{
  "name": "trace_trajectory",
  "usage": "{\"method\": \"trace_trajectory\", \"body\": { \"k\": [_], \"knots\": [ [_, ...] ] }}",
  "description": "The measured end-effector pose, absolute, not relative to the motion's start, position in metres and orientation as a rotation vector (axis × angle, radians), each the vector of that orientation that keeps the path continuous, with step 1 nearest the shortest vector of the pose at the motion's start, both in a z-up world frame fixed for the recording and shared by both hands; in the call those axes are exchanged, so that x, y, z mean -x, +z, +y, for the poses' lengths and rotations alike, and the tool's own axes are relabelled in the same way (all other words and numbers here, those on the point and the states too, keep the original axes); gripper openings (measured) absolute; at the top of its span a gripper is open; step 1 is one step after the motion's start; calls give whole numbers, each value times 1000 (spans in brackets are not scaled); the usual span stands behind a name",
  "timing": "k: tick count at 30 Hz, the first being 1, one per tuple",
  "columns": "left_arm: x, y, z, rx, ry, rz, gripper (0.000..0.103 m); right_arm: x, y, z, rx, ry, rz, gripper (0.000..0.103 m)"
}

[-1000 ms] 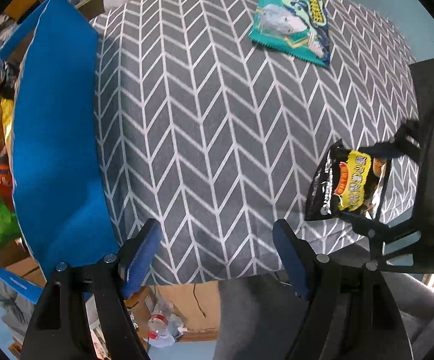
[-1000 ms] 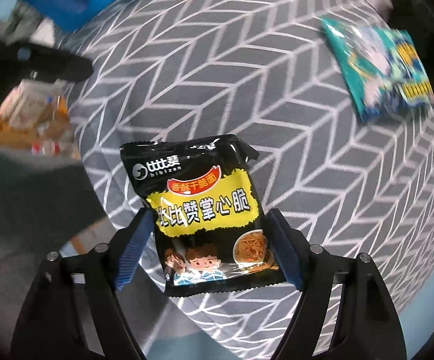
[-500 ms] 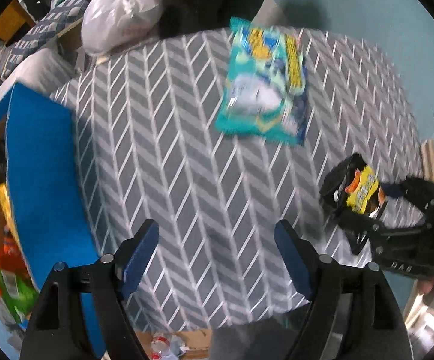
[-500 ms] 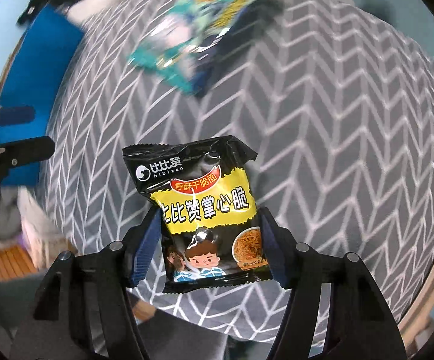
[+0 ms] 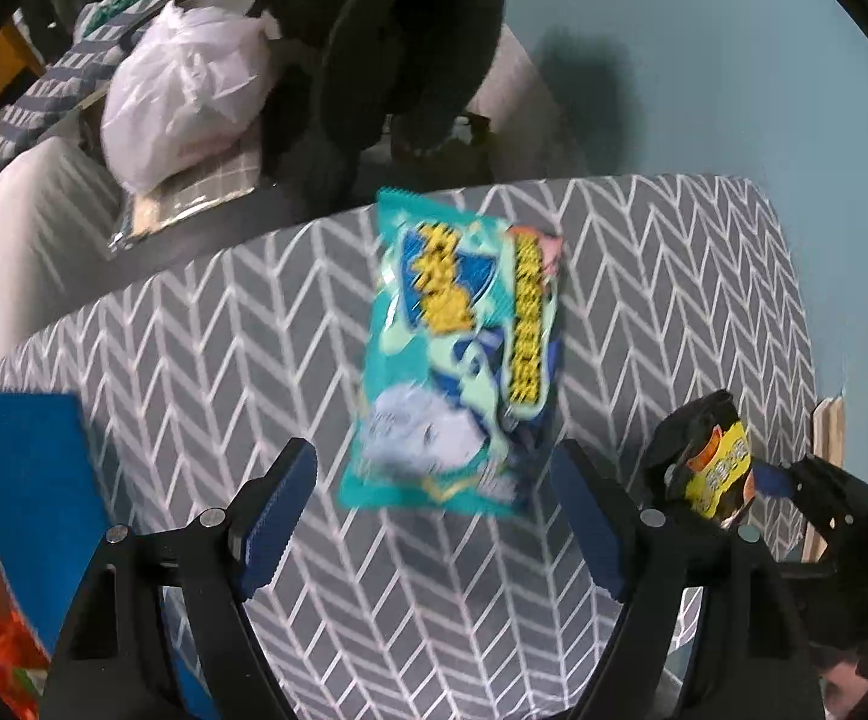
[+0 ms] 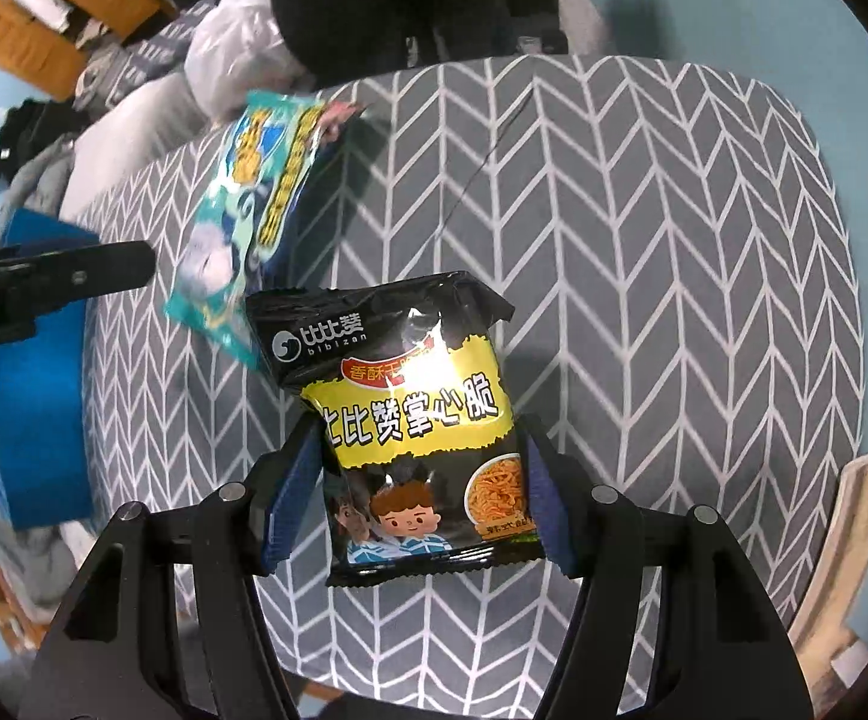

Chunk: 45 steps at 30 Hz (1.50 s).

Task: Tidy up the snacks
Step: 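Grasp the teal fish-print pack with the left tool while the right holds its black pack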

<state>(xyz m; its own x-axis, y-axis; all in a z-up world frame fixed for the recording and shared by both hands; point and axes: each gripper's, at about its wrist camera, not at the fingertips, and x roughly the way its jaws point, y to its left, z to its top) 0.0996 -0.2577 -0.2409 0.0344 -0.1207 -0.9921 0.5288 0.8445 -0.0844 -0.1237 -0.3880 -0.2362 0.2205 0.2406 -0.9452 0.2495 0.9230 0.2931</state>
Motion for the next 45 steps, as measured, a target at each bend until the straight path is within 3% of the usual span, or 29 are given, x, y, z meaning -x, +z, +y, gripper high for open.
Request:
{"method": "trace_trajectory", "body": {
  "k": [24,27,38,43,45],
  "knots": [
    [-120,-291,-291,-455,-525,1514,82,122,-234,-416,-481,-21,1363,64],
    [-118,-293,-292,-462,-517,1513,90,122,-234,-418,-482,-25,1365,64],
    [-122,-310,-290,-420,-472,1565,93,105,-231,-423,-481,-61,1359,64],
    [-116,-299,-289,-437,-508,1514,68,98,-229,-422,-469,-64,1358,64],
    [-114,-296,-287,-425,-525,1514,64,95,-228,-422,-466,-67,1357,64]
  ]
}}
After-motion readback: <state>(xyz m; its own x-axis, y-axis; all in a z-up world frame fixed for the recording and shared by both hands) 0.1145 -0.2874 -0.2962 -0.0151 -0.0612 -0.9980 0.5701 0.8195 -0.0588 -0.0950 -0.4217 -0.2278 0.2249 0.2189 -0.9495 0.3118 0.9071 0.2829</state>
